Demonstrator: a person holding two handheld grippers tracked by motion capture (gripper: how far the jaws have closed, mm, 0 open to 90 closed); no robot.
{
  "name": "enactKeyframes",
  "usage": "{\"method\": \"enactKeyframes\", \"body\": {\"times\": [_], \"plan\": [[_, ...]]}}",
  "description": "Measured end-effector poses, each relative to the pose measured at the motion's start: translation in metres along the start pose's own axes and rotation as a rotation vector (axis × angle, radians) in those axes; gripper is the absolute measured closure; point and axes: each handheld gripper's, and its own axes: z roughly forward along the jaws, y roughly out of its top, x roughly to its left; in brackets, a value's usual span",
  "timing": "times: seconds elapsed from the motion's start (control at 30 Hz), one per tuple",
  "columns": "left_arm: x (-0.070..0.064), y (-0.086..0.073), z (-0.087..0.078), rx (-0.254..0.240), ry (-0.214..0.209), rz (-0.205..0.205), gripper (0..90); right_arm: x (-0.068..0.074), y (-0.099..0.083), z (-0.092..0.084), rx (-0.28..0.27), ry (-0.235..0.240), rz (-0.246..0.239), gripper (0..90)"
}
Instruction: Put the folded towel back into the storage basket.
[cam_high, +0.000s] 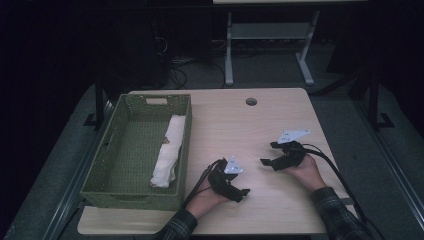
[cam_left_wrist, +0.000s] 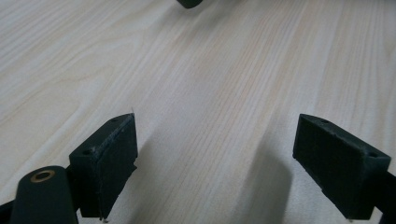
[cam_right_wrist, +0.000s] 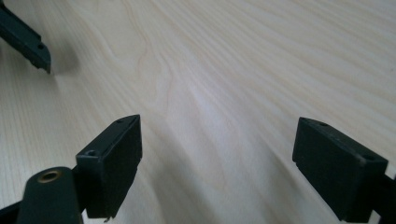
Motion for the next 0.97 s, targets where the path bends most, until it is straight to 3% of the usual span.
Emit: {"method": "enactKeyframes", "body": {"times": [0.2, 0.97], "plan": [[-0.0016, -0.0019, 0.0027, -0.011, 0.01, 0.028, 12.4, 0.0002, -0.0057, 0.0015, 0.029, -0.026, -0.012, 15.5], [-0.0007, -0.002, 0.0024, -0.008, 0.033, 0.008, 12.3, 0.0005, -0.0055, 0.003, 0.05, -0.033, -0.004, 13.6]]}}
